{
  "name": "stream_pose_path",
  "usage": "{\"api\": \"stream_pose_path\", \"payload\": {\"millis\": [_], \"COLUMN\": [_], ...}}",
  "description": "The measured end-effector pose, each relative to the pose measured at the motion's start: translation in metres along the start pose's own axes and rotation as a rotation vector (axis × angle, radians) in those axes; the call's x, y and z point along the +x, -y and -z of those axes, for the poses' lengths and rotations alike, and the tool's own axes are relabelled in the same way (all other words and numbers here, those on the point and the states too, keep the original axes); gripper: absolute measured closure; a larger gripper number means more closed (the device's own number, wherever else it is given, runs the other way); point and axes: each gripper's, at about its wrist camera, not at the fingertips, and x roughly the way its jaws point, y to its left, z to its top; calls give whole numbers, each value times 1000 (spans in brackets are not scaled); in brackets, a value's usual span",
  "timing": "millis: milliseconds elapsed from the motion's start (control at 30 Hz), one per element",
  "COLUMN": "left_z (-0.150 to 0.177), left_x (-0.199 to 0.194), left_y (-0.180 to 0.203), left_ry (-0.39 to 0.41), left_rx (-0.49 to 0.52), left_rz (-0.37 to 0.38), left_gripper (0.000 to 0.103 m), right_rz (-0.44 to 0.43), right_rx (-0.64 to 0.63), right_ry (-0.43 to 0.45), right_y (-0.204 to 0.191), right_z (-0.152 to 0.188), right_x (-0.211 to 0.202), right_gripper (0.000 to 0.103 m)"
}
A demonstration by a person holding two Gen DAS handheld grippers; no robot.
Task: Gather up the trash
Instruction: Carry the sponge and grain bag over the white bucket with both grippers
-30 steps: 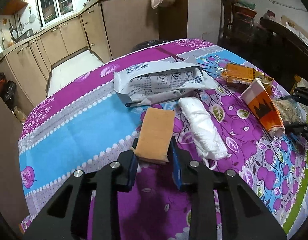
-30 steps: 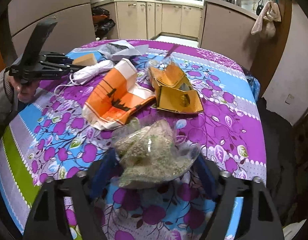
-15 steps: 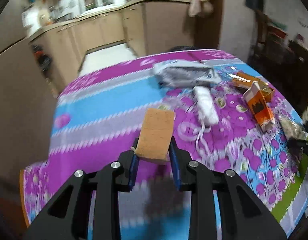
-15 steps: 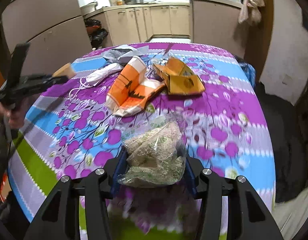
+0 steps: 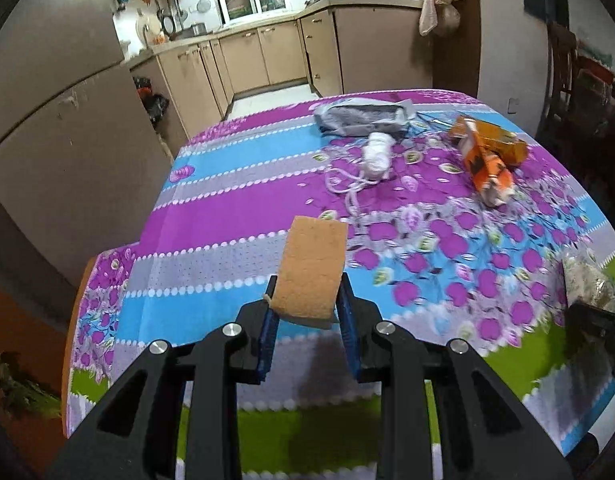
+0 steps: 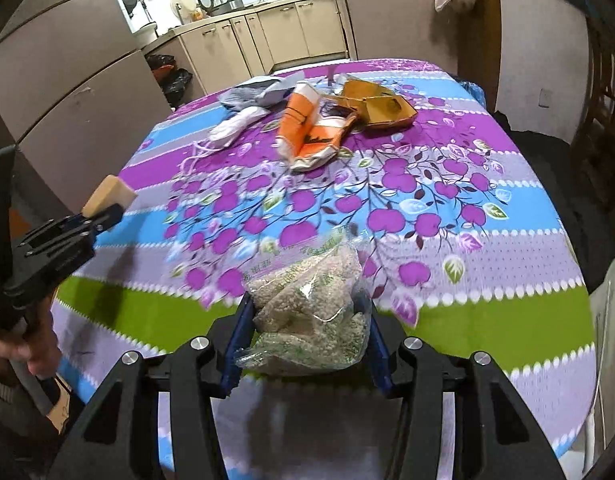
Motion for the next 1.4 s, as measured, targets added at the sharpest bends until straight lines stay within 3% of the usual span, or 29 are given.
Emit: {"api": "stream_pose_path", "payload": {"millis": [400, 900, 1400], "left_z": [-14, -49, -59], "left_x": [-40, -78, -100], "left_y": [64, 214, 351], "left_ry": [93, 194, 234], "left_rx": [100, 301, 505], "left_rz": [42, 228, 377], "left_gripper": [77, 77, 78], "right_rz": [123, 364, 525], "right_rx": [-3, 106, 304], "right_ry": [97, 159, 115], "right_y": [34, 152, 265], "right_z": [2, 22, 53], "right_x": [-83, -190, -235], "right_gripper": [52, 52, 52]}}
